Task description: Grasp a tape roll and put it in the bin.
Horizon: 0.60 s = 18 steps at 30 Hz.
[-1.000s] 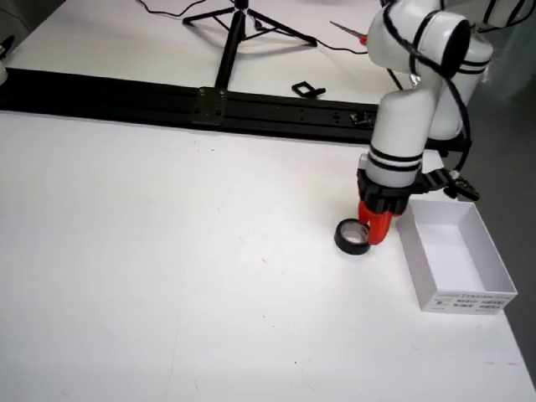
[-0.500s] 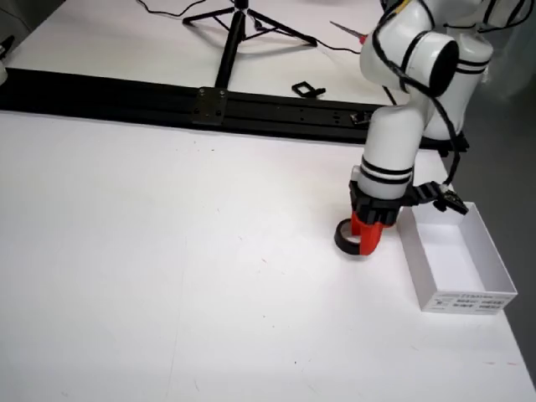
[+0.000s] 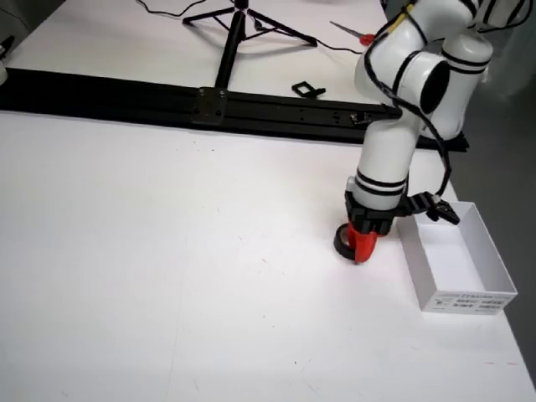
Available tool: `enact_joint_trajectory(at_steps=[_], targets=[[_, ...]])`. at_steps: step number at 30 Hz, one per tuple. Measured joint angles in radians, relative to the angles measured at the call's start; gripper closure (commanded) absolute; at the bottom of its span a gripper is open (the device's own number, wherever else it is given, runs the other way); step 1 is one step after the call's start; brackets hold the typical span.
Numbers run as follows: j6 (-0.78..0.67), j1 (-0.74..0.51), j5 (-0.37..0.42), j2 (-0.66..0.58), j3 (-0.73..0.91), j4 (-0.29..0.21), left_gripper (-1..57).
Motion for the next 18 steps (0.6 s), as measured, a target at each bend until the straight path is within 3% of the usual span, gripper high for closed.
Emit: enact_joint_trajectory(at_steps=[7, 18], targets=[[-0.002, -0.002, 0.000, 0.013, -0.004, -0.001, 57.0], [0.017, -0.028, 0.101, -0.032, -0.050, -0.002, 57.0]])
